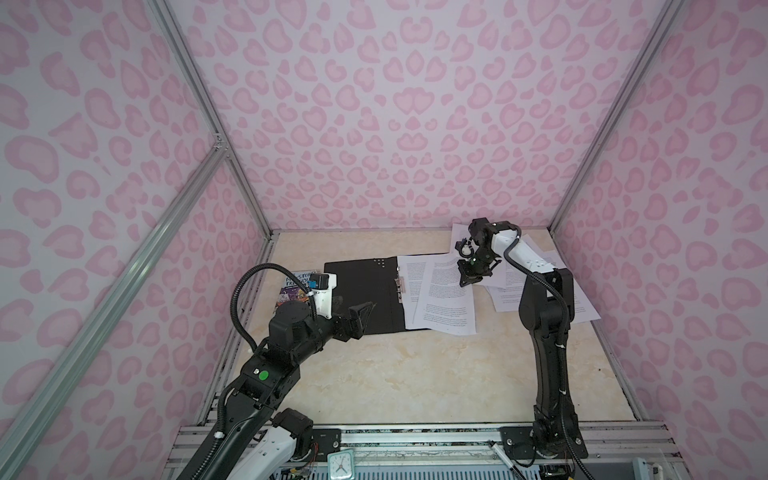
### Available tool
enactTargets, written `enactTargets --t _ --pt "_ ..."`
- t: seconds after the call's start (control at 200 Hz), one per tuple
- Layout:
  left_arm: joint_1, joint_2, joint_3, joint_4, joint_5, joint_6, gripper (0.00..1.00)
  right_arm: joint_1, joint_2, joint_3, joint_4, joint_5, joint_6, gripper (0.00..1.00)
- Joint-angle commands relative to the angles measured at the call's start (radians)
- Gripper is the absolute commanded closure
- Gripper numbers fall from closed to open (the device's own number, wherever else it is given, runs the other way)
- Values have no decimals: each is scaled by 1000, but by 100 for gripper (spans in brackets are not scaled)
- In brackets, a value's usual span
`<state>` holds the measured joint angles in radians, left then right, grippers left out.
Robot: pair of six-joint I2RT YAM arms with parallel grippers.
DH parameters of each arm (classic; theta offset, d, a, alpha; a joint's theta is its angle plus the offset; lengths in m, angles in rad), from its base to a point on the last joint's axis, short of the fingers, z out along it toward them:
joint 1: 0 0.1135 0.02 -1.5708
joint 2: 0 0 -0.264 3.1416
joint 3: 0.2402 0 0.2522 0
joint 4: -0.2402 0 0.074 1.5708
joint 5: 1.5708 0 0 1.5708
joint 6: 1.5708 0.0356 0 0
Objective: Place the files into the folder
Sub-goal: 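Lift the held sheet up and over the folder with the right gripper, then lower the sheet onto the first sheet in the folder with the right gripper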
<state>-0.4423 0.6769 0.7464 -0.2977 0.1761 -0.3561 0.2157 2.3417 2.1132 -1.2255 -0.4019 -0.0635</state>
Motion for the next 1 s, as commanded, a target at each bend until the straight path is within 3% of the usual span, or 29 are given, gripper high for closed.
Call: enactTargets --t 0.0,0.39,0.935,0.995 --pt "2 8 -3 28 6 2 3 9 36 51 -61 -4 -47 100" --pt "5 27 -4 32 20 -3 3 84 170 301 -145 26 -62 100" --pt "10 50 -5 38 28 -6 3 134 218 381 -147 73 -78 100" --pt "11 52 -7 38 28 -6 3 134 229 397 -146 59 -73 96"
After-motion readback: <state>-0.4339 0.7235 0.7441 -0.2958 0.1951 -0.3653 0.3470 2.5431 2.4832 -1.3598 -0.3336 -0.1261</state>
